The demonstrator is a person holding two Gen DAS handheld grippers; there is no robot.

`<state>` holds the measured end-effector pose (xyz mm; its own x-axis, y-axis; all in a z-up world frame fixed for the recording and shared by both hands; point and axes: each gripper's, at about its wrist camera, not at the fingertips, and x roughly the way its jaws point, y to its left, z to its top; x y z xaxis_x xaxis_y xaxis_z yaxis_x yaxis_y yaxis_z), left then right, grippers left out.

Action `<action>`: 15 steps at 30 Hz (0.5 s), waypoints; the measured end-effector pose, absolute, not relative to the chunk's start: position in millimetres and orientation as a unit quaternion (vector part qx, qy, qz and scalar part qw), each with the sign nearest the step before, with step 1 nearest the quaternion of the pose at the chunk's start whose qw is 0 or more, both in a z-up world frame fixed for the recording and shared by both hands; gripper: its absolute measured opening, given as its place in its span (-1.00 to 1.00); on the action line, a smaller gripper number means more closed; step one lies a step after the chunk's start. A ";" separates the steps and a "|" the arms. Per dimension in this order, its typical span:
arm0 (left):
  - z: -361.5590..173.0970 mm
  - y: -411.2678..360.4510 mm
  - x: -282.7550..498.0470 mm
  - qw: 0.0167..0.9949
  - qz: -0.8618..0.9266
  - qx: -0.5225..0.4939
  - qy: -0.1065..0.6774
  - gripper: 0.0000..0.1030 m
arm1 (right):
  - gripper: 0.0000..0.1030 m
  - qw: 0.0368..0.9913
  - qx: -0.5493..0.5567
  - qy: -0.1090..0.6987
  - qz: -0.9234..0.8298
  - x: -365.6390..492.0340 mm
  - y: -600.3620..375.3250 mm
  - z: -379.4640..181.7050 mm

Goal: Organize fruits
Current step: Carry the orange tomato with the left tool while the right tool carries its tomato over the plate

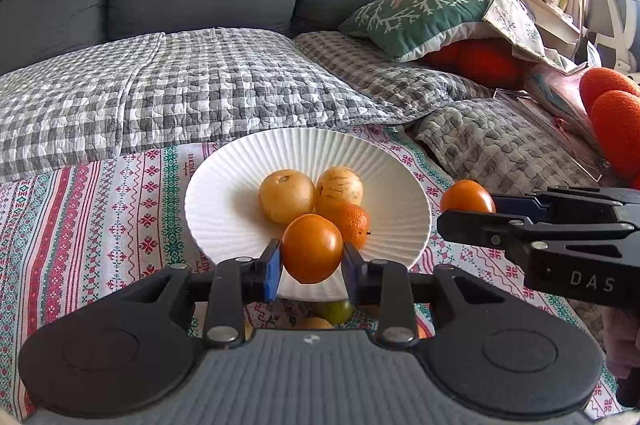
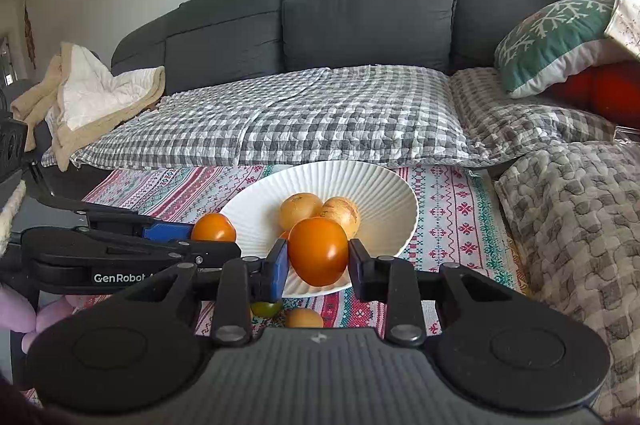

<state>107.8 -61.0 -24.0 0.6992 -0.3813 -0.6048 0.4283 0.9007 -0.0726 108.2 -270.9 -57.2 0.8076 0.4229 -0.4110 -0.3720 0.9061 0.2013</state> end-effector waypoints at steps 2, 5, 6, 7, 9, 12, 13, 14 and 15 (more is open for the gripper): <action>-28.8 -62.4 117.5 0.922 -0.209 0.043 0.322 -0.59 | -0.45 0.949 0.051 0.231 0.207 115.3 -268.6 -60.2; -35.0 -61.8 129.4 0.925 -0.194 0.038 0.326 -0.59 | -0.45 0.949 0.040 0.237 0.205 126.5 -265.4 -65.1; -37.1 -61.7 133.6 0.925 -0.189 0.034 0.329 -0.59 | -0.45 0.949 0.033 0.240 0.203 129.8 -264.2 -66.7; -38.2 -62.1 136.0 0.924 -0.186 0.031 0.331 -0.59 | -0.45 0.949 0.024 0.243 0.200 134.3 -262.5 -68.8; -40.2 -64.1 140.9 0.924 -0.182 0.033 0.334 -0.59 | -0.45 0.948 0.016 0.251 0.194 141.7 -262.0 -72.6; -43.4 -66.1 147.4 0.923 -0.179 0.030 0.339 -0.59 | -0.45 0.946 0.006 0.260 0.191 149.8 -262.0 -77.1; -44.5 -66.8 149.3 0.922 -0.179 0.028 0.341 -0.59 | -0.45 0.946 0.002 0.261 0.192 151.2 -261.3 -77.7; -45.3 -67.6 150.6 0.922 -0.179 0.028 0.343 -0.59 | -0.45 0.945 -0.006 0.263 0.193 152.8 -260.0 -78.2; -46.5 -68.9 151.9 0.921 -0.179 0.030 0.343 -0.59 | -0.45 0.944 -0.013 0.265 0.194 155.0 -258.5 -78.7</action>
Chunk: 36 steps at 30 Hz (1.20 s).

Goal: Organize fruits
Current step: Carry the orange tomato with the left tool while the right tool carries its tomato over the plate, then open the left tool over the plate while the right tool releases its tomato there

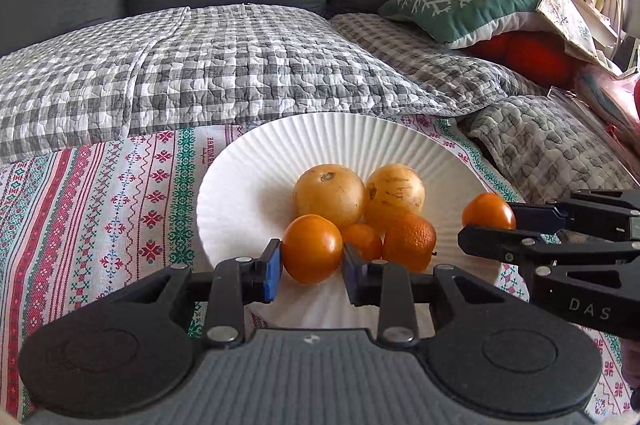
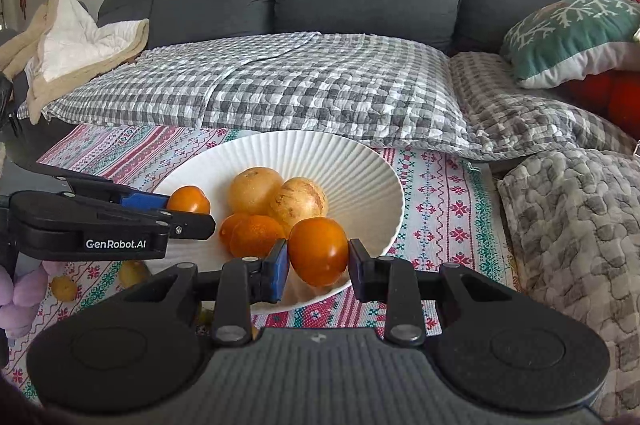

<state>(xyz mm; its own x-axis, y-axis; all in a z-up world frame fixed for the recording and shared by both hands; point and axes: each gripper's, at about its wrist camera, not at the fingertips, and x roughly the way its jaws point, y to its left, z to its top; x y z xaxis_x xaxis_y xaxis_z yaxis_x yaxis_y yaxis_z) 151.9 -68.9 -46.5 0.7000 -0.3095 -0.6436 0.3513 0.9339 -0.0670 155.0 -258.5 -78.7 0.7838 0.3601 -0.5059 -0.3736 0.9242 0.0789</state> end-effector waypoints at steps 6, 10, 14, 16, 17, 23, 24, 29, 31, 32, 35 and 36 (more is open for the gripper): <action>-49.7 -75.4 156.1 0.923 -0.179 0.061 0.335 -0.59 | -0.45 0.942 -0.037 0.270 0.195 162.0 -252.1 -80.5; -50.1 -74.0 158.8 0.924 -0.176 0.061 0.333 -0.59 | -0.45 0.940 -0.048 0.273 0.199 165.8 -248.1 -81.4; -50.1 -74.3 159.4 0.925 -0.174 0.061 0.332 -0.59 | -0.45 0.938 -0.055 0.276 0.202 166.6 -243.2 -82.3; -50.1 -74.4 159.5 0.925 -0.173 0.060 0.332 -0.59 | -0.45 0.937 -0.063 0.276 0.203 166.3 -240.3 -82.8; -50.0 -74.4 159.6 0.925 -0.173 0.060 0.332 -0.59 | -0.45 0.937 -0.065 0.276 0.203 166.3 -239.3 -83.1; -49.9 -74.4 159.3 0.925 -0.173 0.063 0.331 -0.58 | -0.44 0.937 -0.064 0.277 0.202 166.5 -239.2 -82.4; -49.7 -74.5 159.5 0.926 -0.172 0.063 0.331 -0.58 | -0.44 0.937 -0.063 0.276 0.202 166.6 -239.3 -82.0; -49.7 -75.4 159.0 0.928 -0.167 0.069 0.326 -0.50 | -0.40 0.940 -0.057 0.272 0.200 164.4 -242.2 -79.6; -49.1 -75.0 158.5 0.929 -0.164 0.070 0.323 -0.34 | -0.32 0.940 -0.055 0.271 0.199 163.4 -243.1 -78.4; -48.6 -74.5 158.1 0.930 -0.164 0.069 0.322 -0.29 | -0.25 0.941 -0.054 0.269 0.197 162.4 -243.6 -77.4; -46.6 -72.8 156.5 0.931 -0.162 0.064 0.321 -0.08 | -0.13 0.943 -0.046 0.265 0.194 160.3 -245.8 -74.3; -46.1 -72.7 155.8 0.931 -0.162 0.063 0.321 -0.05 | -0.07 0.944 -0.043 0.264 0.194 159.6 -246.5 -72.9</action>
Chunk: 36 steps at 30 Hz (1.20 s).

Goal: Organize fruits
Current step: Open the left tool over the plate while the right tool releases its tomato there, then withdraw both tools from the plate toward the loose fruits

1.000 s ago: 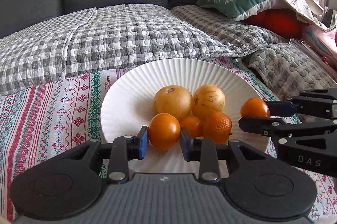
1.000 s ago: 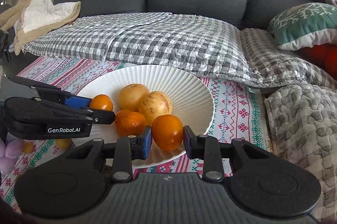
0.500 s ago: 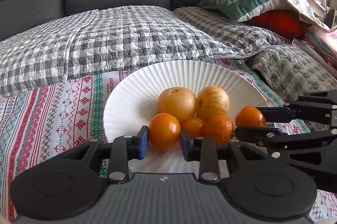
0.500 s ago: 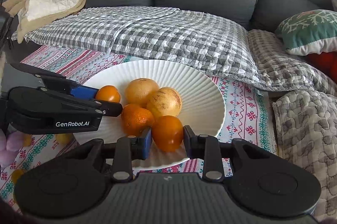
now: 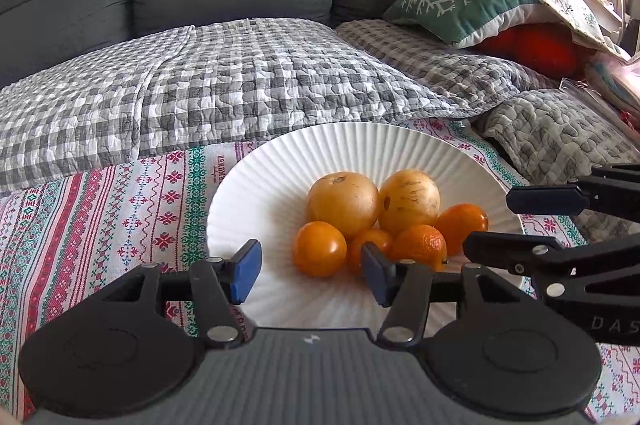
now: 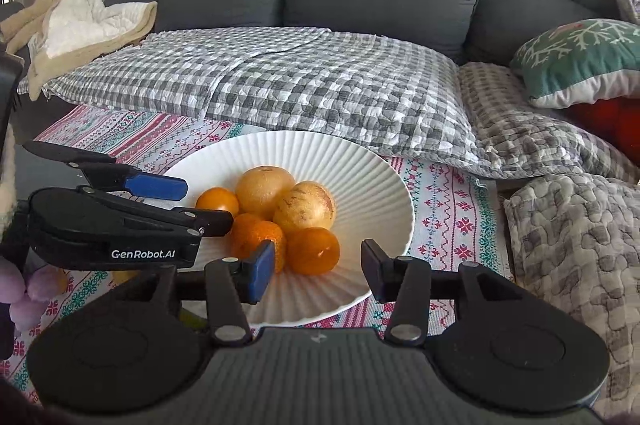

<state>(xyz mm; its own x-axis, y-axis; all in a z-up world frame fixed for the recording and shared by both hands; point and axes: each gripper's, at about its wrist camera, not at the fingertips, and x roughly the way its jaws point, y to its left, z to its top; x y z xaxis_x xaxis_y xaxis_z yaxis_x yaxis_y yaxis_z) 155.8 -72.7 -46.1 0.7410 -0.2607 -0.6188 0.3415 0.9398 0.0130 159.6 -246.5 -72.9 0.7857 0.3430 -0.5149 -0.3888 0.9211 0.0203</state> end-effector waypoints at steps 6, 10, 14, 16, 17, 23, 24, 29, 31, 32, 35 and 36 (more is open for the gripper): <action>-39.9 -72.9 146.8 0.933 -0.156 0.081 0.313 0.16 | 0.16 0.946 -0.041 0.257 0.191 151.7 -250.3 -65.1; -33.9 -69.8 139.2 0.933 -0.154 0.085 0.312 0.35 | 0.26 0.947 -0.048 0.256 0.185 144.4 -253.2 -58.0; -26.2 -63.8 130.0 0.934 -0.151 0.088 0.311 0.50 | 0.37 0.949 -0.050 0.254 0.180 133.2 -256.7 -47.0; -22.1 -59.9 124.1 0.934 -0.151 0.086 0.311 0.59 | 0.44 0.950 -0.048 0.253 0.178 126.6 -258.0 -42.6; -20.4 -58.0 121.3 0.934 -0.151 0.085 0.312 0.60 | 0.49 0.950 -0.048 0.253 0.177 123.6 -258.3 -41.1; -11.5 -45.7 100.0 0.935 -0.149 0.080 0.313 0.77 | 0.64 0.951 -0.052 0.249 0.174 98.8 -258.7 -32.3; -10.7 -44.1 96.9 0.934 -0.150 0.080 0.313 0.79 | 0.67 0.952 -0.051 0.248 0.174 94.4 -258.5 -30.9; -5.7 -35.9 82.3 0.934 -0.145 0.077 0.317 0.85 | 0.79 0.954 -0.036 0.243 0.174 77.5 -258.5 -25.2; -3.9 -31.6 75.9 0.933 -0.144 0.073 0.321 0.85 | 0.85 0.954 -0.028 0.239 0.176 70.4 -258.6 -23.2; -3.5 -29.5 72.7 0.933 -0.144 0.071 0.322 0.85 | 0.89 0.955 -0.025 0.238 0.177 68.1 -258.4 -22.6; -3.9 -25.7 64.3 0.930 -0.142 0.076 0.330 0.85 | 0.96 0.956 -0.011 0.234 0.177 59.3 -258.4 -20.8; -4.6 -24.3 60.5 0.929 -0.142 0.079 0.332 0.85 | 0.98 0.956 -0.008 0.234 0.178 58.0 -258.4 -20.9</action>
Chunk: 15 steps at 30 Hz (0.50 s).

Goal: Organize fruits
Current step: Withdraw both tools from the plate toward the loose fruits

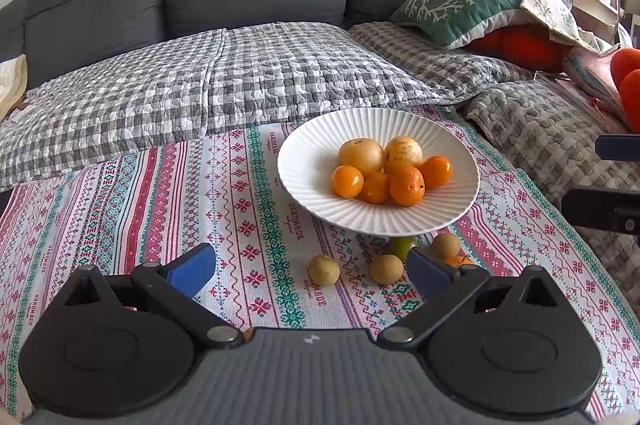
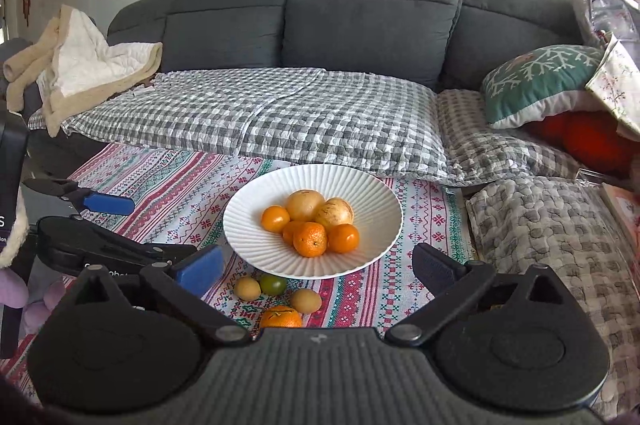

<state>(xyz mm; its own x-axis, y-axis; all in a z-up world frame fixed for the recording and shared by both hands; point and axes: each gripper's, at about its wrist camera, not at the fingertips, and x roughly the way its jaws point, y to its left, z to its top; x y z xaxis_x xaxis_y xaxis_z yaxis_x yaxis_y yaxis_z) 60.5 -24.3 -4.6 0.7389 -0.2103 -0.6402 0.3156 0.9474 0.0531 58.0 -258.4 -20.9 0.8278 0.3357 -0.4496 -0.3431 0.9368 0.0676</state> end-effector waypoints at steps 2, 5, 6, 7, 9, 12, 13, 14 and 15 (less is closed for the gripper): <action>-6.1 -21.0 54.1 0.928 -0.142 0.085 0.335 0.85 | 0.99 0.956 0.003 0.234 0.176 53.8 -258.6 -22.4; -9.9 -14.7 44.8 0.925 -0.148 0.088 0.338 0.85 | 0.99 0.956 0.018 0.238 0.173 48.8 -259.0 -27.5; -11.9 -12.2 42.0 0.925 -0.151 0.087 0.339 0.85 | 0.99 0.956 0.025 0.238 0.169 46.5 -259.1 -30.9; -14.5 -9.5 38.2 0.923 -0.155 0.088 0.340 0.85 | 0.99 0.956 0.029 0.239 0.166 45.4 -259.3 -33.4; -19.6 -6.6 32.8 0.920 -0.162 0.091 0.345 0.85 | 0.99 0.954 0.041 0.247 0.163 43.3 -259.9 -42.0; -27.6 -3.6 23.6 0.913 -0.174 0.093 0.356 0.85 | 0.99 0.954 0.042 0.255 0.153 39.5 -257.6 -50.3; -30.3 -2.5 20.3 0.911 -0.178 0.095 0.359 0.85 | 0.99 0.954 0.042 0.256 0.151 37.9 -256.8 -52.4; -32.1 -1.7 17.2 0.910 -0.181 0.098 0.360 0.85 | 0.99 0.953 0.042 0.258 0.150 36.7 -255.9 -54.0; -34.4 -0.3 13.1 0.909 -0.184 0.101 0.361 0.85 | 0.99 0.953 0.041 0.259 0.151 34.0 -254.4 -55.4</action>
<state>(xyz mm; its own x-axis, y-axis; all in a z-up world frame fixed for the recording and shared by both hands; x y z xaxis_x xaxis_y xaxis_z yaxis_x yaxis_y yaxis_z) 13.1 -0.3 -34.4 0.6718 -0.2621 -0.6928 0.4082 0.9115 0.0510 34.0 -254.4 -55.4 0.8200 0.3087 -0.4820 -0.2663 0.9512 0.1561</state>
